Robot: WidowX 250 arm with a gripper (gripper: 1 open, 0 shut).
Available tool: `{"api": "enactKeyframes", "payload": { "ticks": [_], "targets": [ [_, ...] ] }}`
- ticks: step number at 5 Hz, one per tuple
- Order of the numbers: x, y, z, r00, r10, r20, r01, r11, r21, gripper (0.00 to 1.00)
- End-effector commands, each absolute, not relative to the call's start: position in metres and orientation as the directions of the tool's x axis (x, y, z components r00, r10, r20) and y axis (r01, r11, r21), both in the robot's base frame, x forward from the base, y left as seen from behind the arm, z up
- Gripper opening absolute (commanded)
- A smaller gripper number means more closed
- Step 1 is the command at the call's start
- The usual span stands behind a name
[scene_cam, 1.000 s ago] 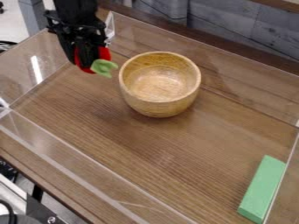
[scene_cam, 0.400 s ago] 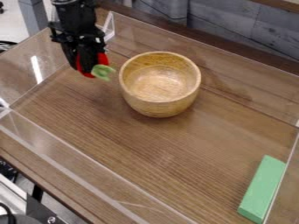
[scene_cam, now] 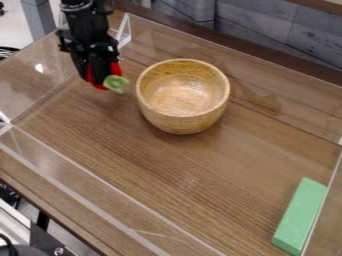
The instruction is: Move the red fruit to the left
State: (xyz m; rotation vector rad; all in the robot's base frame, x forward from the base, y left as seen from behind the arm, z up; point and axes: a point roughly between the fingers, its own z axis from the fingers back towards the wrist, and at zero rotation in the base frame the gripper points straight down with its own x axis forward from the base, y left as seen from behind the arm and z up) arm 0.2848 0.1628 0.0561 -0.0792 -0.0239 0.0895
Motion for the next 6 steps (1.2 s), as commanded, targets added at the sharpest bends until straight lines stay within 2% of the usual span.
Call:
{"api": "enactKeyframes", "payload": {
  "ticks": [1,3,6],
  "targets": [
    [0.299,0.177,0.069,0.991,0.11,0.076,-0.106,0.993,-0.056,0.0],
    [0.308,0.185,0.06,0.99,0.127,0.067,-0.123,0.99,-0.067,0.0],
    [0.311,0.197,0.058,0.986,0.155,0.063,-0.15,0.985,-0.085,0.0]
  ]
}}
